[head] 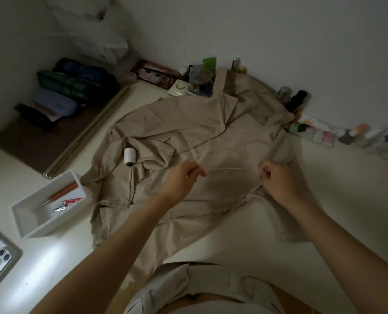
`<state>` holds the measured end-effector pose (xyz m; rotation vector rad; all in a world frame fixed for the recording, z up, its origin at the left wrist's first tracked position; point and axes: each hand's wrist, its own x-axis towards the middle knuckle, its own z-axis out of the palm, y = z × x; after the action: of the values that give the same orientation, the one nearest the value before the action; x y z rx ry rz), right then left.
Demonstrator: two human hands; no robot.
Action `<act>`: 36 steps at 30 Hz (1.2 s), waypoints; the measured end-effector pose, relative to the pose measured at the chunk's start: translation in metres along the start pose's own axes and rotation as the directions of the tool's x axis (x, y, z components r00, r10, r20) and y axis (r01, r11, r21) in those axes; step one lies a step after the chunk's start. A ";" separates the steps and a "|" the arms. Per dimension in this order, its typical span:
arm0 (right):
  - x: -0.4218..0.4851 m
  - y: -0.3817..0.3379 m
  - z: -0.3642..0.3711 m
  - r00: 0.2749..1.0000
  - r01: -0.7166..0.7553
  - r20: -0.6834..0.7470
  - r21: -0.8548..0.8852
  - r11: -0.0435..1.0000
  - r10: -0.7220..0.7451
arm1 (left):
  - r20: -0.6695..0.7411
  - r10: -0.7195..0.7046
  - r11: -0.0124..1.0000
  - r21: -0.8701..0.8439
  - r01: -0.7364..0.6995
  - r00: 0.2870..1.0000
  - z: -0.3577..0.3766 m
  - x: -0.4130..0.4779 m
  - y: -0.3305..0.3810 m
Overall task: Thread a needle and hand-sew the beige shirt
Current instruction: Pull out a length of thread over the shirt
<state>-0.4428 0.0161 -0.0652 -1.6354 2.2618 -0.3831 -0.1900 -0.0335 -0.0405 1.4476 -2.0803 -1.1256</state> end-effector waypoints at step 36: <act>-0.018 -0.103 -0.007 0.908 0.249 0.334 0.053 0.967 -0.252 | -0.032 -0.022 0.998 0.064 0.024 0.999 -0.031 -0.019 -0.012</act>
<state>-0.3513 0.0015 -0.0154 -1.8335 1.8024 -0.1532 -0.1538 -0.0309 -0.0281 1.5132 -2.1012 -1.0468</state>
